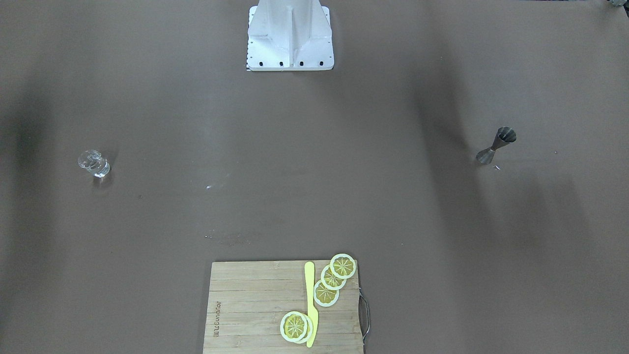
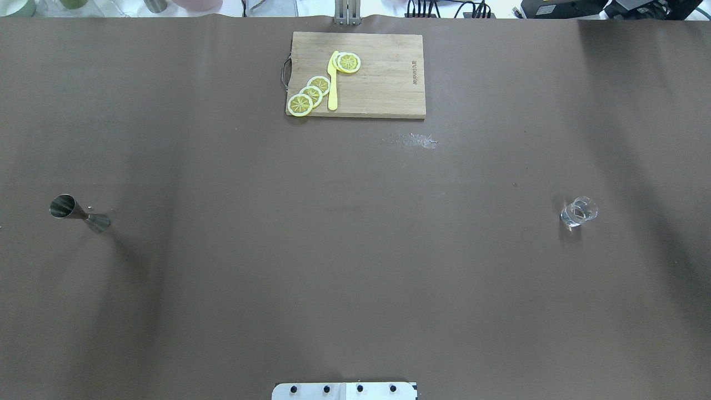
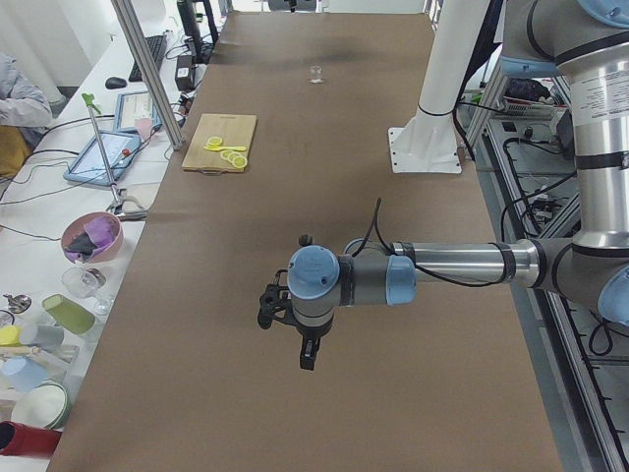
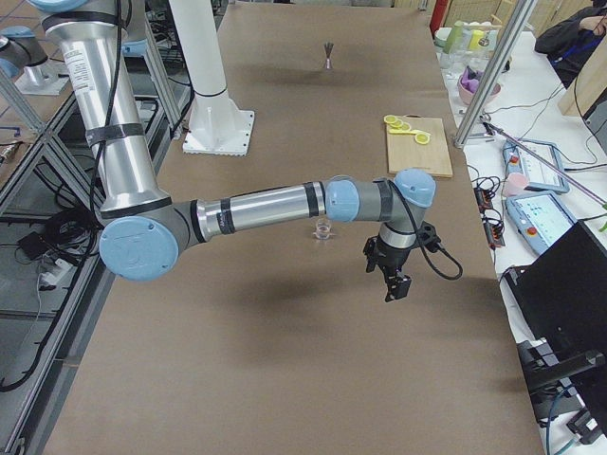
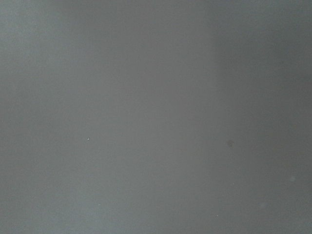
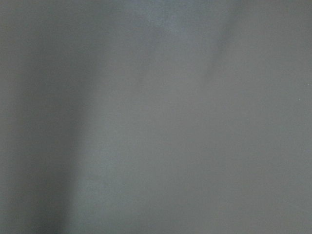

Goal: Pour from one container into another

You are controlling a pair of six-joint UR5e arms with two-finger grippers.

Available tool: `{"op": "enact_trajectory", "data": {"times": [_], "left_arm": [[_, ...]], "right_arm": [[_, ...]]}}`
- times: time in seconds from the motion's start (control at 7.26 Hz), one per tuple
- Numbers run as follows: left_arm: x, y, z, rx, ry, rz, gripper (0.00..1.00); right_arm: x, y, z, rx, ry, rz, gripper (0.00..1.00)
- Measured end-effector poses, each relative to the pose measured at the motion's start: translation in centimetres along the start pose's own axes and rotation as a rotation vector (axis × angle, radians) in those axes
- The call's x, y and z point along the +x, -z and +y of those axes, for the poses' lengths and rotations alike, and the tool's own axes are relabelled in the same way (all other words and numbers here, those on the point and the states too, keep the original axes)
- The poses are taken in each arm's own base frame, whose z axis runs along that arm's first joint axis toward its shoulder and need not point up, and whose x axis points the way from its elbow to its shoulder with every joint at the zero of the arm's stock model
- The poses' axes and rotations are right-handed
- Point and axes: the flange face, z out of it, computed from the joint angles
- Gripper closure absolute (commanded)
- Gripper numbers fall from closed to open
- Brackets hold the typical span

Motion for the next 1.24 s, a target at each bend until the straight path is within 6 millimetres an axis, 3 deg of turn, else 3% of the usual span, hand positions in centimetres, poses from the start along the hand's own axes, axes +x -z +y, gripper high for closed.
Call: {"op": "enact_trajectory", "data": {"times": [0.41,0.96,1.24], "left_arm": [[-0.4,0.2,0.3,0.005,0.012,-0.004,0.02],[-2.1,1.6,2.3,0.043,0.064,-0.009,0.02],[-2.9,2.1,3.2,0.059,0.089,-0.011,0.02]], "right_arm": [[1.4,-2.2,2.2,0.0,-0.187,-0.067,0.0],[1.4,-1.7,1.1,0.012,-0.354,-0.119,0.0],[1.4,-2.3,1.5,0.01,-0.438,-0.153,0.0]]}}
